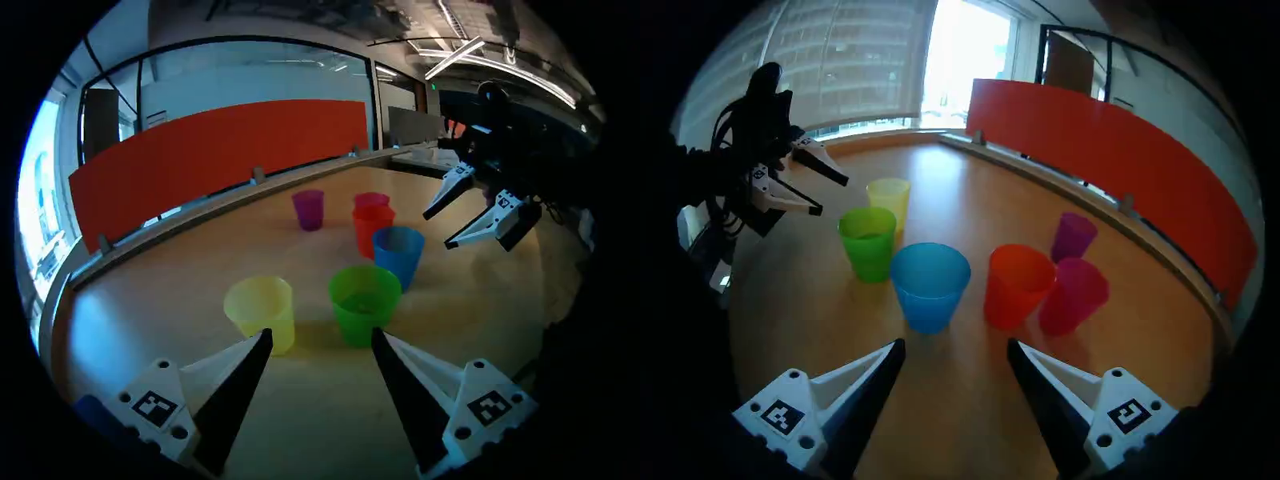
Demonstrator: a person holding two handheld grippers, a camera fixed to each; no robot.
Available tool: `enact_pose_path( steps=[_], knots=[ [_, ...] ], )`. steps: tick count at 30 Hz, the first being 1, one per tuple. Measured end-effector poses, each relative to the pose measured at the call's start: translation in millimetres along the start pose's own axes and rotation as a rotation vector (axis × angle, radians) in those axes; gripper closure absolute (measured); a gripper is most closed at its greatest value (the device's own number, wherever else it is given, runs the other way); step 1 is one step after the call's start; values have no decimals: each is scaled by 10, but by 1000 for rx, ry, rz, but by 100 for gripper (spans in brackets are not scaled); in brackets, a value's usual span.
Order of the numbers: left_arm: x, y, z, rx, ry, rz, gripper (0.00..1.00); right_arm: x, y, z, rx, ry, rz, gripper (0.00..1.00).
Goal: Pour water
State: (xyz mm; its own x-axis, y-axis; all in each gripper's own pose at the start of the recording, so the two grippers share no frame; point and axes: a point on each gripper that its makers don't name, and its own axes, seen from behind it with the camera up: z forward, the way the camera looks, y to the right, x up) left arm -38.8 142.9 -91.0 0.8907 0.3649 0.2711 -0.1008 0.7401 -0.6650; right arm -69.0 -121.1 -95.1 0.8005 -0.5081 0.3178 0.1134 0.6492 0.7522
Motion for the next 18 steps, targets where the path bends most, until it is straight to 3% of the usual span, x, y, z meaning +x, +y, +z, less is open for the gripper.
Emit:
enact_pose_path(
  steps=[5,14,18],
  knots=[
    [40,-199,-119,79,34,-20,9,62,148,-89,-62,46,34,1],
    [53,-664,-351,250,104,-127,9,218,503,-256,-194,148,118,2],
    [131,-818,-459,311,149,-146,9,343,703,-334,-281,204,137,2]
  ],
)
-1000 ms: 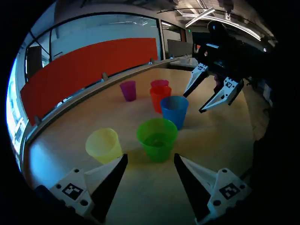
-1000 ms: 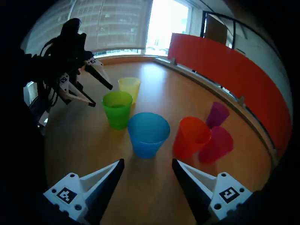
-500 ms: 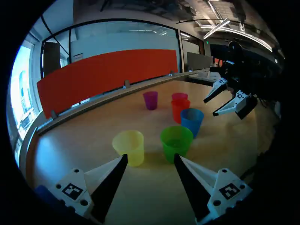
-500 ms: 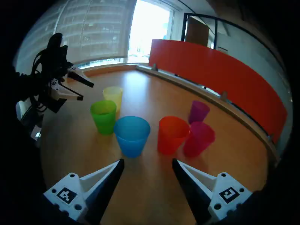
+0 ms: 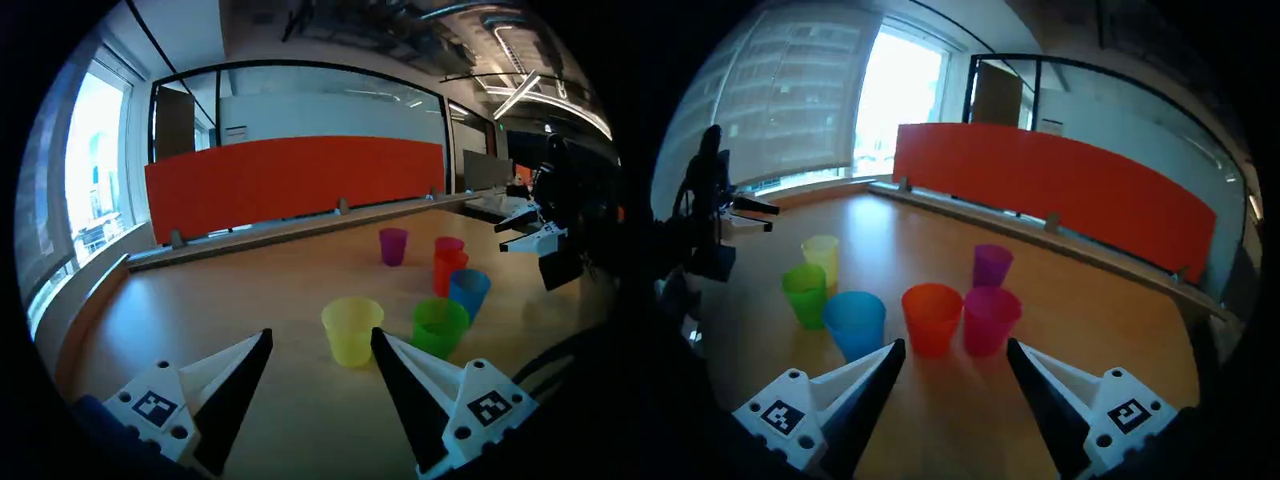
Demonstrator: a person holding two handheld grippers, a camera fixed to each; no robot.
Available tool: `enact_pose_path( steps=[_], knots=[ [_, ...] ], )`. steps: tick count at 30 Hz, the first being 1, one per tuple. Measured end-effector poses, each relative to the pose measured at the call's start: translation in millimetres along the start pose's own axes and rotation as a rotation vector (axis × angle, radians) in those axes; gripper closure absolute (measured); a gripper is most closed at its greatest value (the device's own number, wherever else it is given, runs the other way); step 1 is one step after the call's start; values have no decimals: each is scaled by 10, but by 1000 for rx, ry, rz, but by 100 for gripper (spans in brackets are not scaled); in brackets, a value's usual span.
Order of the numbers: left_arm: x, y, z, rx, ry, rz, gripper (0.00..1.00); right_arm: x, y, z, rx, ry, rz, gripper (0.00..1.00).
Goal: Pour water
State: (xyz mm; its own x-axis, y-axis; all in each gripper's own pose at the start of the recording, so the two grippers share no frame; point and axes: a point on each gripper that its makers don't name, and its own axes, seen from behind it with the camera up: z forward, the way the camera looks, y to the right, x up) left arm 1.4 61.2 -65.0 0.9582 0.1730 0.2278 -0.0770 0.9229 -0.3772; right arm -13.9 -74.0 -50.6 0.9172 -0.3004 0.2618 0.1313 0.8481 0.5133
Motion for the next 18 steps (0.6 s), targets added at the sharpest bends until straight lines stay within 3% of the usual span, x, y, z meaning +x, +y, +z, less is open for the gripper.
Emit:
enact_pose_path(
  steps=[9,18],
  knots=[
    [164,-230,-59,105,93,-52,9,362,364,-25,-209,145,27,1],
    [380,-386,-109,179,192,-91,9,543,543,-60,-346,257,96,1]
  ],
)
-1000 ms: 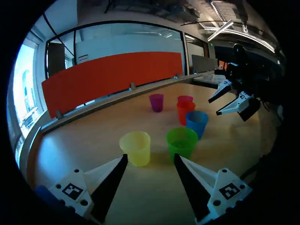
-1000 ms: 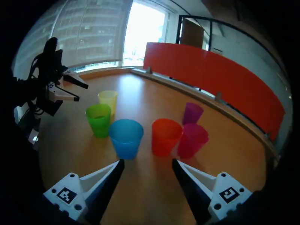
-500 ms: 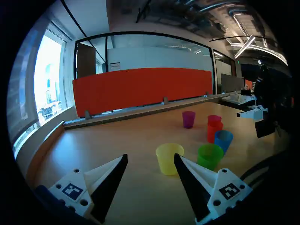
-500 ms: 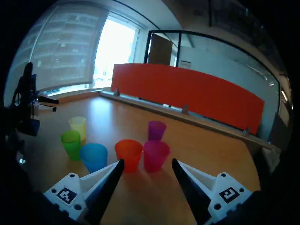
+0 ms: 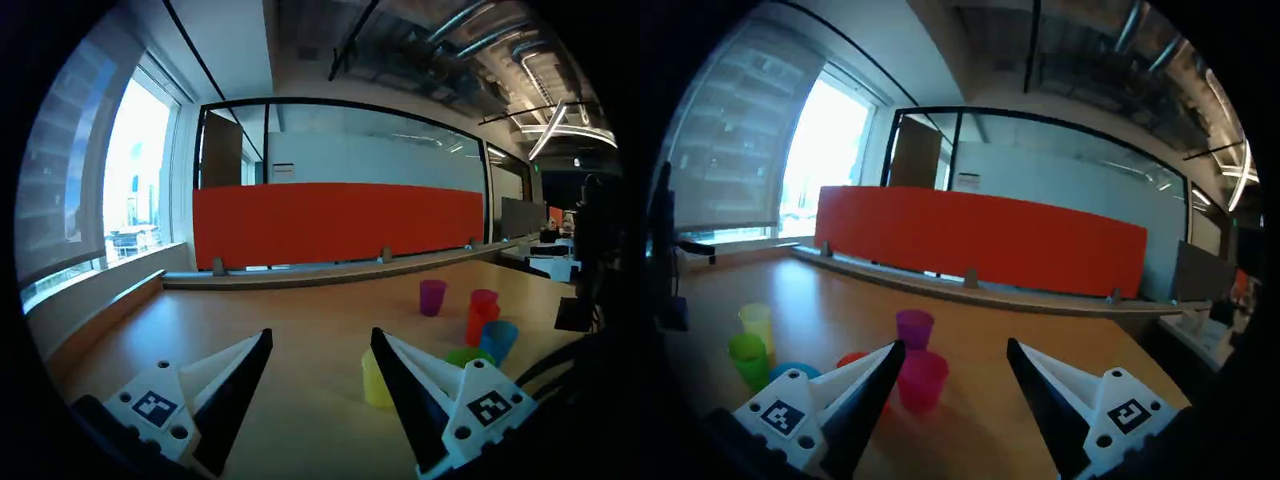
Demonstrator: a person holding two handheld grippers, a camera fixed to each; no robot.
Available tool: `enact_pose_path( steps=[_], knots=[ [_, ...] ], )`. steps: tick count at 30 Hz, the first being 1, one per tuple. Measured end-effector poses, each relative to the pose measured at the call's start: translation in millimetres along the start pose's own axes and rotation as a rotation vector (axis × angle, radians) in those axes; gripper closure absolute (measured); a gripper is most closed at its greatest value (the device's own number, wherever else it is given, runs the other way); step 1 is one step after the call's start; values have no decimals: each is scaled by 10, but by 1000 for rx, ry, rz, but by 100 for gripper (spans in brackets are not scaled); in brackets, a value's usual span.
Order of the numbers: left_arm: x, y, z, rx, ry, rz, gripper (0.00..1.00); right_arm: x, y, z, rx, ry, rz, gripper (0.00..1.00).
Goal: Pour water
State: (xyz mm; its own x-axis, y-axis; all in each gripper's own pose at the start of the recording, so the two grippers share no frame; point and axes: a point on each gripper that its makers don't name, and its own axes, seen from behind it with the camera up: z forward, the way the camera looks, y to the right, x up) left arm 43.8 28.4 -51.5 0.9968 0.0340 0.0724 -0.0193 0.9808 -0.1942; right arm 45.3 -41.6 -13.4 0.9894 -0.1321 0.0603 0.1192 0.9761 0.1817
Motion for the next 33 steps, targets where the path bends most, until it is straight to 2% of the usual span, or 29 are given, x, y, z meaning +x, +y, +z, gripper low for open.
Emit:
enact_pose_path(
  steps=[5,12,18,29,33],
  knots=[
    [112,-86,39,39,46,-13,9,54,137,-14,-71,42,46,1],
    [154,-138,106,68,85,-66,9,62,326,-71,-148,72,119,0],
    [107,-148,158,83,89,-84,9,60,371,-79,-162,71,135,1],
    [85,-95,264,101,100,-89,9,77,381,-41,-171,69,127,1],
    [99,-128,290,117,116,-111,9,52,364,-39,-169,57,125,1]
  ],
)
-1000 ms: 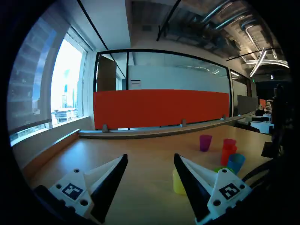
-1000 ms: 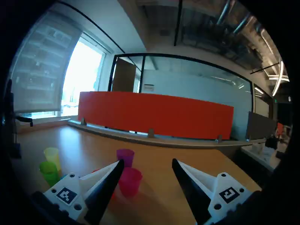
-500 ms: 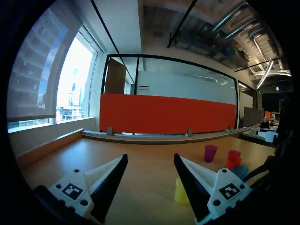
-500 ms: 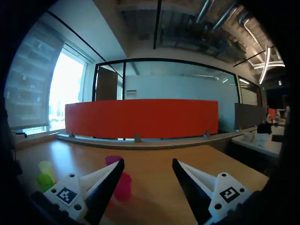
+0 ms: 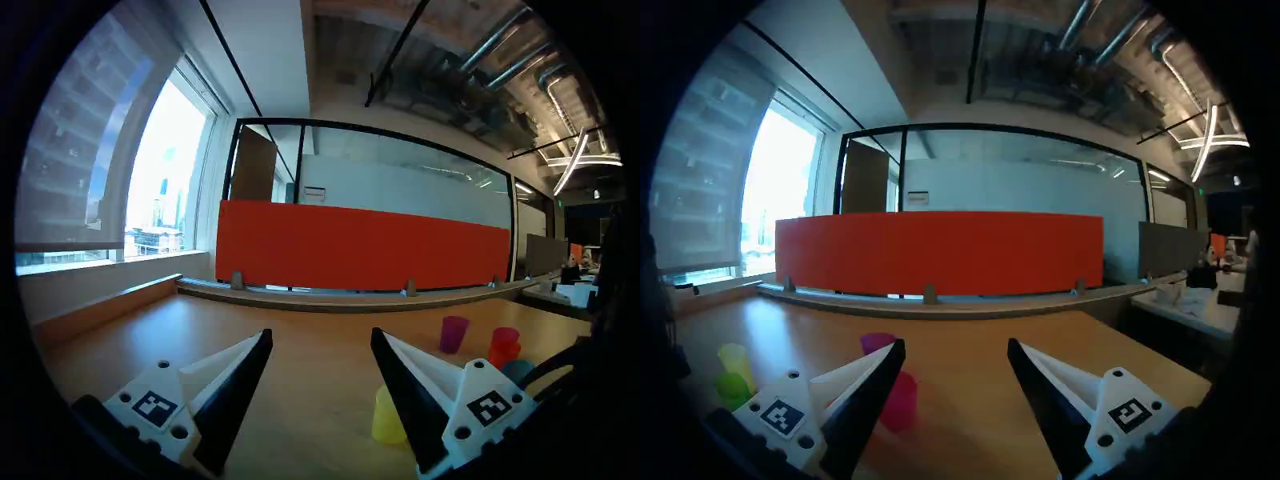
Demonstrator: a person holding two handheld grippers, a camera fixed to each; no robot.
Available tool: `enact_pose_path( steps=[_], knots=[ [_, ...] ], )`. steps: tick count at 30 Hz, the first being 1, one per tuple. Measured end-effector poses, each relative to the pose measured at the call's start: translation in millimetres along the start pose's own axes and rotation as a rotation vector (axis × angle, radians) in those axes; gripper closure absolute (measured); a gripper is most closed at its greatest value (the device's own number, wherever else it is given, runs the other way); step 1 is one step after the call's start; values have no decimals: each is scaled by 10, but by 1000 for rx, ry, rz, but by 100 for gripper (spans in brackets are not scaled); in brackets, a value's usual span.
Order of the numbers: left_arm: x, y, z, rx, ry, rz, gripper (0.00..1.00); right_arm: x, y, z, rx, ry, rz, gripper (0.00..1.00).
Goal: Pour water
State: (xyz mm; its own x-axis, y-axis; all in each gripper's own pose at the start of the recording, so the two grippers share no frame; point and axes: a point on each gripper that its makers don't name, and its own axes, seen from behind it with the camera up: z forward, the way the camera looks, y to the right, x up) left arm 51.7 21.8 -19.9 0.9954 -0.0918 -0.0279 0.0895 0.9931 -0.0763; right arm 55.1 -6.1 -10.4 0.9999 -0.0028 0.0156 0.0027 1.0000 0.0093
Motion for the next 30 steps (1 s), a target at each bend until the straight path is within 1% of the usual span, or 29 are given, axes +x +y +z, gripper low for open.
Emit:
enact_pose_path(
  steps=[5,8,14,18,24,30],
  knots=[
    [65,-56,7,18,35,-31,9,-38,2,-7,4,-20,-1,0],
    [63,-86,18,23,44,-36,9,-45,4,1,5,-36,-7,1],
    [19,-184,13,57,49,-13,9,34,28,17,-11,-28,-11,0],
    [-27,-188,22,58,49,2,9,54,3,34,-14,-36,-26,0],
    [-90,-257,36,74,49,30,9,62,-74,43,-9,-39,-62,0],
    [-165,-296,42,80,48,40,9,119,-134,56,0,-39,-69,0]
  ],
)
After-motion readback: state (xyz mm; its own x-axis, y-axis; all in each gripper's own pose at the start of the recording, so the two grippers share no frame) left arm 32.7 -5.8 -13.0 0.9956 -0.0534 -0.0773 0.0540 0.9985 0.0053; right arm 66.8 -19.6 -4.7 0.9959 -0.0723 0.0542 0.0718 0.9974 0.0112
